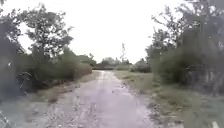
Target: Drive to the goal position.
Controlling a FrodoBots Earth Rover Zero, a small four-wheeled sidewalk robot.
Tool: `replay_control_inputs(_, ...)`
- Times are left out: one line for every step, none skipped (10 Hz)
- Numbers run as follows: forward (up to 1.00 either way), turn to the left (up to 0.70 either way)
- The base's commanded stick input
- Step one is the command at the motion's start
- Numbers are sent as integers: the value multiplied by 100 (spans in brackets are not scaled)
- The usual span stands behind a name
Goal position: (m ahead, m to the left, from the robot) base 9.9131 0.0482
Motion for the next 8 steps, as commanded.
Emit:
replay_control_inputs(100, 0)
replay_control_inputs(100, 0)
replay_control_inputs(100, 0)
replay_control_inputs(100, 0)
replay_control_inputs(100, 0)
replay_control_inputs(100, 0)
replay_control_inputs(100, 0)
replay_control_inputs(100, 0)
